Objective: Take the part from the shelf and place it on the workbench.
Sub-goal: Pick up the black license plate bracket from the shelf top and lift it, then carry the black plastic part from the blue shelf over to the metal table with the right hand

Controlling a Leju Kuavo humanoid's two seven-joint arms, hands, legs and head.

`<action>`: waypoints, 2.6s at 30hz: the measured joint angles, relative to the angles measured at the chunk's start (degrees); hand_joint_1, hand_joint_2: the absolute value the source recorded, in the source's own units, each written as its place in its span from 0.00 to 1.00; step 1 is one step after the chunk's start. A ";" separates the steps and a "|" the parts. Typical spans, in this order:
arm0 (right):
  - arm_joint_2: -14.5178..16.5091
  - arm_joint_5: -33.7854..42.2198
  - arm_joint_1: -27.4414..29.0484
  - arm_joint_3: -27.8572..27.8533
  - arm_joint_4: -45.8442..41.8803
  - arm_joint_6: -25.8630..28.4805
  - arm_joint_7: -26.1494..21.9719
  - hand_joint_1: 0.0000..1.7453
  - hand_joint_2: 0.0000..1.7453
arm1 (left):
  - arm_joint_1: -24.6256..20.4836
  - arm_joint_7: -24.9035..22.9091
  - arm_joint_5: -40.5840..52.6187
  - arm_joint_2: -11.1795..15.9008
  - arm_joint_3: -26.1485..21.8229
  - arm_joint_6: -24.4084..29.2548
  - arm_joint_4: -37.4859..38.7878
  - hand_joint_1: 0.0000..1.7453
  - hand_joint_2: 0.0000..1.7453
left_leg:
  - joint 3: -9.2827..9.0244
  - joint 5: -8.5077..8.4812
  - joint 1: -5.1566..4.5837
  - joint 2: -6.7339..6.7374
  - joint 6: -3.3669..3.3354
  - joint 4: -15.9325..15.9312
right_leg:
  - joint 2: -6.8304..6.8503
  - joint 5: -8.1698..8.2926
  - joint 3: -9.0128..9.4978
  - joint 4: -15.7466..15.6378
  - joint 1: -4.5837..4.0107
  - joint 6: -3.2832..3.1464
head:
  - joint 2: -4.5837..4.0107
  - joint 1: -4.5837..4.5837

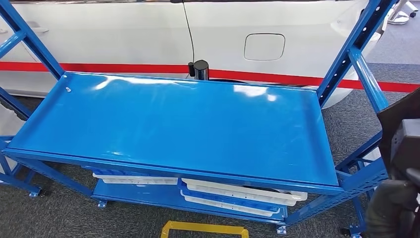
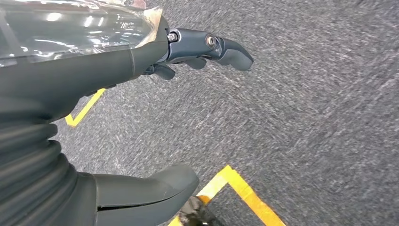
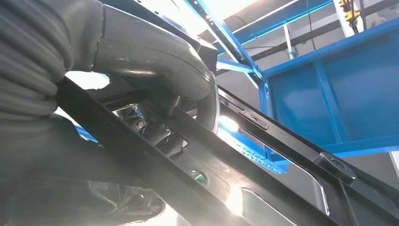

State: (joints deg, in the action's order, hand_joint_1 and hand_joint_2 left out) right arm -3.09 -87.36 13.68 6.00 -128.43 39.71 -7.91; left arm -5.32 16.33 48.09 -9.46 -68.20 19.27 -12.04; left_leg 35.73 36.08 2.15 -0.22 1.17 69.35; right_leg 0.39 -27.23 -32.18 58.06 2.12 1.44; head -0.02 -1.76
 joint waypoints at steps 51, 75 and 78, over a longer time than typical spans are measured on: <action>3.41 31.19 6.62 -4.13 4.53 0.00 -23.17 0.99 1.00 | -0.35 -1.37 -0.19 -0.09 -4.40 0.82 -0.01 0.00 1.00 | -7.67 -5.32 -1.06 -0.19 -2.52 -12.26 | 0.19 2.01 -3.40 0.98 -1.05 2.11 | 0.00 -0.10; -4.27 29.92 -19.68 -2.49 46.76 -5.62 -6.57 0.99 1.00 | -1.20 -1.21 4.32 0.88 -3.52 -1.49 0.00 0.00 1.00 | -6.15 -7.04 -1.68 0.15 -3.95 -12.29 | 0.37 0.71 -5.26 2.85 -1.69 1.41 | 0.00 -0.18; -4.75 29.92 -20.12 -2.93 48.84 -5.64 -6.51 0.99 1.00 | -1.18 -1.15 4.38 1.03 -3.27 -1.57 0.00 0.00 1.00 | -3.59 -9.17 -1.78 0.36 -4.58 -12.24 | 0.01 -5.98 -7.84 13.01 -1.50 0.85 | 0.00 -0.42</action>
State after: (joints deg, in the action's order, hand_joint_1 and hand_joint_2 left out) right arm -7.85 -57.44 -6.44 3.07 -79.59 34.07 -14.43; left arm -6.50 15.17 52.47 -8.43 -71.47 17.69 -12.04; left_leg 32.14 26.91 0.37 0.14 -3.41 57.11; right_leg 0.40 -33.21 -40.02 71.07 0.61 2.29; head -0.02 -2.17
